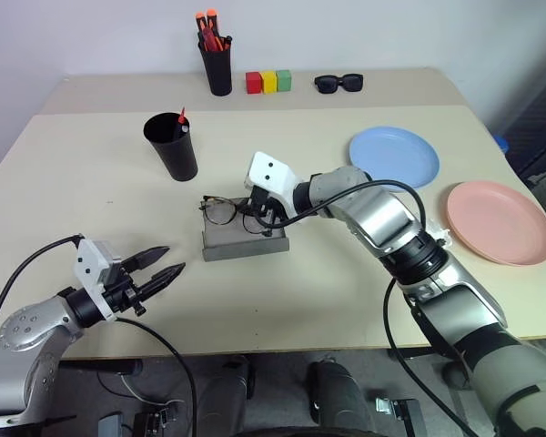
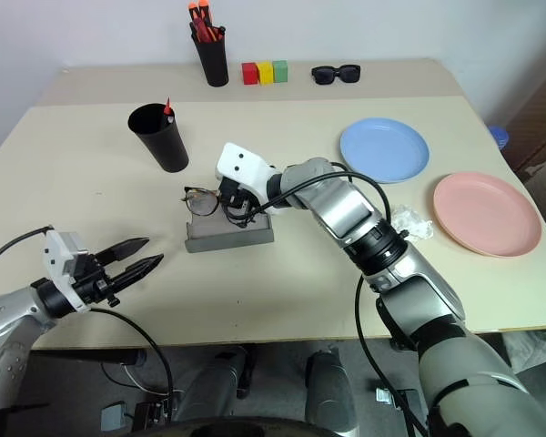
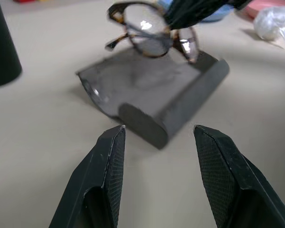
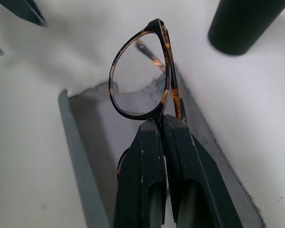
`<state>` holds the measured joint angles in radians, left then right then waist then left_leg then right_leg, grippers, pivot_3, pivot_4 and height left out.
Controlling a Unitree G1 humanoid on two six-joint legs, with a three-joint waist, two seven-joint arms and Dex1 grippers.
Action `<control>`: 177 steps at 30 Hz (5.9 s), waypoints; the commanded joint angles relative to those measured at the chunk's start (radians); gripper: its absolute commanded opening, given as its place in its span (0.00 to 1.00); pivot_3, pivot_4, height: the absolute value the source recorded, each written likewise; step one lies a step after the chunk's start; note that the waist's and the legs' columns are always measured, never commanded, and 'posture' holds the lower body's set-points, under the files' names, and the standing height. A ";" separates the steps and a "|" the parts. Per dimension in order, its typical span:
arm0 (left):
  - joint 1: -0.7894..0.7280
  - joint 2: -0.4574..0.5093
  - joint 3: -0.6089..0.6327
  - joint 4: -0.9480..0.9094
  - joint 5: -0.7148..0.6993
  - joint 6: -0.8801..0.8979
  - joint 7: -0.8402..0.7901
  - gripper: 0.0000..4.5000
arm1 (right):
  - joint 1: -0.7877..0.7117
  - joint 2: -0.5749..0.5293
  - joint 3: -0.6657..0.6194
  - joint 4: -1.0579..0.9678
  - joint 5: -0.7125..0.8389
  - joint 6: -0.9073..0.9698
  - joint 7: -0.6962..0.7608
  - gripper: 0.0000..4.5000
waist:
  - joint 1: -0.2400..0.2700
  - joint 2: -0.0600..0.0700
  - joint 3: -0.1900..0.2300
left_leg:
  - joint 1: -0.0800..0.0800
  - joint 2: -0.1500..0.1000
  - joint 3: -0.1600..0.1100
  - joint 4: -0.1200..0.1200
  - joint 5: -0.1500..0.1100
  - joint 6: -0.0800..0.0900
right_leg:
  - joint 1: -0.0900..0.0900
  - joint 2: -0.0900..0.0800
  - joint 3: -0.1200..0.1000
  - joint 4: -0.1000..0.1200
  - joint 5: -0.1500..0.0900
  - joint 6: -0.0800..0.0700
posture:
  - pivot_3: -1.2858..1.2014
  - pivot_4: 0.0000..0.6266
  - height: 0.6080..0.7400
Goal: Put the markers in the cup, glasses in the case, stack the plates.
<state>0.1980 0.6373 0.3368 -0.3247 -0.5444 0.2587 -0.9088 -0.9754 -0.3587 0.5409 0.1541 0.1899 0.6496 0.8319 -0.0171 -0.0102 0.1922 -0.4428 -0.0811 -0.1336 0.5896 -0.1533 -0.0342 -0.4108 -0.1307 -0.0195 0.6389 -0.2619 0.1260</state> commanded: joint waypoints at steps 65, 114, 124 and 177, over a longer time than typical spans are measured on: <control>-0.791 0.017 -0.390 0.130 0.045 0.901 0.184 0.02 | 0.587 -0.271 -0.379 -0.543 -0.089 -0.076 -0.128 0.84 | 0.004 -0.005 0.001 | 0.001 0.008 0.004 0.002 0.001 -0.003 | 0.001 0.011 0.011 0.005 0.004 0.002 | 0.52 0.24 1.00; -0.532 -0.241 -0.522 0.120 0.077 0.049 -0.077 0.01 | 1.016 -0.552 -0.903 -0.497 -0.467 -0.221 -0.195 0.01 | 0.027 0.001 -0.001 | 0.001 0.008 0.016 0.006 -0.002 0.002 | 0.006 0.012 0.014 -0.004 0.004 -0.002 | 0.52 0.24 1.00; -0.570 -0.269 -0.534 0.172 0.094 0.015 -0.108 0.01 | 1.045 -0.531 -0.923 -0.522 -0.432 -0.184 -0.213 0.89 | 0.009 0.003 -0.003 | 0.004 0.010 0.019 0.006 -0.002 0.003 | 0.007 0.011 0.016 -0.004 0.005 -0.003 | 0.52 0.24 1.00; -0.540 -0.267 -0.473 0.121 0.085 0.029 0.019 0.01 | 0.848 -0.485 -0.883 -0.343 -0.271 -0.033 -0.421 0.81 | 0.003 0.003 -0.003 | 0.004 0.009 0.018 0.006 -0.003 0.003 | 0.007 0.011 0.016 -0.005 0.005 -0.003 | 0.52 0.24 1.00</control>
<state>-0.3461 0.3665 -0.1821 -0.1632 -0.4468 0.2964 -0.9089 -0.1239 -0.8245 -0.3447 -0.1676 -0.0754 0.6469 0.4017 -0.0136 -0.0067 0.1889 -0.4392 -0.0717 -0.1156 0.5959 -0.1559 -0.0306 -0.4034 -0.1192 -0.0039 0.6338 -0.2569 0.1234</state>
